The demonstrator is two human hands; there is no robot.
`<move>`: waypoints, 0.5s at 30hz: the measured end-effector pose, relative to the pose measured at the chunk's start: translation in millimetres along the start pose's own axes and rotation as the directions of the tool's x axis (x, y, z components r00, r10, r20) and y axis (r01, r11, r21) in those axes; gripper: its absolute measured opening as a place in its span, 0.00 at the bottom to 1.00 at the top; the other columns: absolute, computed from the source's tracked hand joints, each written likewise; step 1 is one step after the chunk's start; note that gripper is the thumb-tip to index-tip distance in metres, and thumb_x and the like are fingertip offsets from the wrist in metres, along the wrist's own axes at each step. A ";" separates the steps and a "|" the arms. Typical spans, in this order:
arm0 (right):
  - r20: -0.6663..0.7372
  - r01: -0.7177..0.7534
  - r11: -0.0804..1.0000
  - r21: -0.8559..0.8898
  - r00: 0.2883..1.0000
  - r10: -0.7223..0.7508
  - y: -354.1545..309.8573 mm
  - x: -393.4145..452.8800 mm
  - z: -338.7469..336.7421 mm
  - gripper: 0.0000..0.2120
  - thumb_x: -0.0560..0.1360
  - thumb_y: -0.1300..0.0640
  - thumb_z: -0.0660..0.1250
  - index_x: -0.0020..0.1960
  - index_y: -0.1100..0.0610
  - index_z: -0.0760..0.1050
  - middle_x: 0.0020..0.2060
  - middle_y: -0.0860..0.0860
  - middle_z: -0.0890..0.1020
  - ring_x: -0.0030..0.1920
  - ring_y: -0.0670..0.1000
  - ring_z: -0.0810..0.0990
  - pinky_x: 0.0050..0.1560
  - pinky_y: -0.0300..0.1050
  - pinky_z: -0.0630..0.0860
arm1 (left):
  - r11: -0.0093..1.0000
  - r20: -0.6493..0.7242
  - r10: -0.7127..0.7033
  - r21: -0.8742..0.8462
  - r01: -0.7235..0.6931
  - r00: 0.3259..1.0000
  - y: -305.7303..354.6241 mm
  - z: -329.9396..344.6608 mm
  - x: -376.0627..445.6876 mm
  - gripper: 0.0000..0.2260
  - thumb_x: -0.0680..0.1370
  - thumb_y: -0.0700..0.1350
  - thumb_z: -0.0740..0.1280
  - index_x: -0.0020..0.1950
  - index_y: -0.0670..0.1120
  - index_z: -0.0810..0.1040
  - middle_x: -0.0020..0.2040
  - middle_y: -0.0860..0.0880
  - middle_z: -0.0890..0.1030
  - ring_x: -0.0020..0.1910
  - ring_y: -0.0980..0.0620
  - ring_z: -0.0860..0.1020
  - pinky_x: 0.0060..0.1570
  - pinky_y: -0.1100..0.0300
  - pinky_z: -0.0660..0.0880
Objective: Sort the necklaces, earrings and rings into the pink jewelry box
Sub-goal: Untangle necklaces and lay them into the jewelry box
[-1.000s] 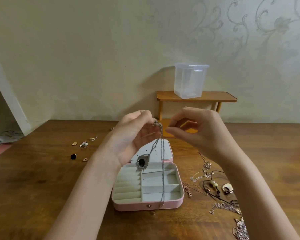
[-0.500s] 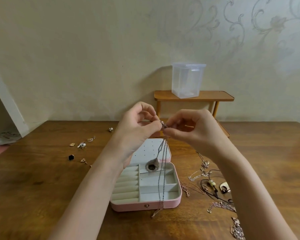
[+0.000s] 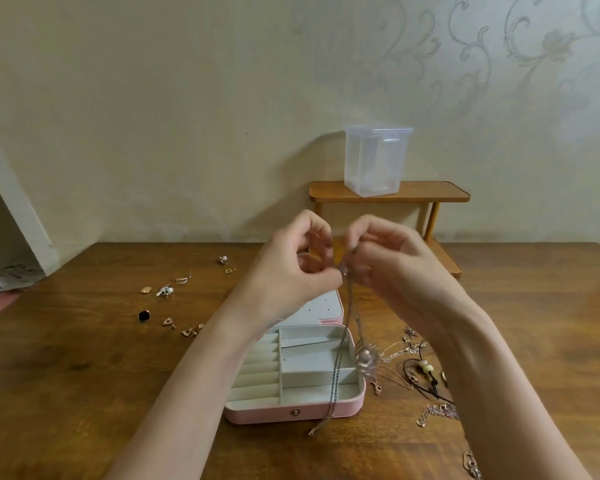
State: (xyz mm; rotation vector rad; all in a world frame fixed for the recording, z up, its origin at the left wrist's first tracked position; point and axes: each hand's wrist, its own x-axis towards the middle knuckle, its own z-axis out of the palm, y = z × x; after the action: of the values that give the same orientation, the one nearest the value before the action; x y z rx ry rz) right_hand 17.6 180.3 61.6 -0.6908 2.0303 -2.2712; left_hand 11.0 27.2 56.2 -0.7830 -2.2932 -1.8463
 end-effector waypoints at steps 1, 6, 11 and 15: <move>-0.021 0.018 1.000 0.022 1.000 -0.017 -2.5 -0.4 -1.9 0.11 0.70 0.69 0.65 0.34 0.56 0.75 0.28 0.49 0.73 0.29 0.44 0.68 0.30 0.34 0.64 | 1.000 0.006 -0.015 0.010 0.014 1.000 -1.3 1.9 -0.3 0.14 0.67 0.33 0.70 0.42 0.48 0.70 0.36 0.52 0.75 0.34 0.56 0.72 0.37 0.63 0.71; -0.011 0.007 0.982 -0.190 1.000 -0.010 -7.3 -4.9 -7.0 0.06 0.73 0.68 0.66 0.41 0.60 0.78 0.30 0.51 0.75 0.30 0.46 0.70 0.30 0.35 0.67 | 0.985 -0.103 -0.024 -0.173 0.006 0.994 1.5 1.0 2.2 0.09 0.63 0.37 0.66 0.40 0.48 0.71 0.33 0.53 0.74 0.31 0.57 0.74 0.36 0.61 0.75; -0.023 -0.004 0.936 -0.352 1.000 -0.004 -10.8 -4.4 -4.7 0.05 0.69 0.61 0.71 0.43 0.62 0.82 0.31 0.52 0.82 0.30 0.44 0.76 0.33 0.34 0.73 | 0.998 -0.095 0.014 -0.056 -0.020 0.995 1.1 -2.6 1.3 0.09 0.66 0.39 0.68 0.41 0.49 0.71 0.37 0.51 0.74 0.32 0.55 0.76 0.36 0.61 0.74; -0.031 -0.019 0.915 -0.403 1.000 0.007 -10.6 -4.9 -7.6 0.05 0.66 0.61 0.73 0.41 0.62 0.82 0.30 0.51 0.82 0.29 0.41 0.76 0.32 0.33 0.73 | 0.999 -0.048 0.046 0.027 -0.045 0.998 3.8 -7.0 0.1 0.10 0.72 0.34 0.69 0.42 0.48 0.72 0.40 0.50 0.77 0.36 0.53 0.81 0.40 0.59 0.77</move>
State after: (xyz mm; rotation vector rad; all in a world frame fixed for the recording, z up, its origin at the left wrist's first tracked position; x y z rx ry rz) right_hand 22.4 190.5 69.7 -0.6568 2.5401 -1.8741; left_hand 10.9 21.2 61.5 -0.7717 -2.2463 -1.7924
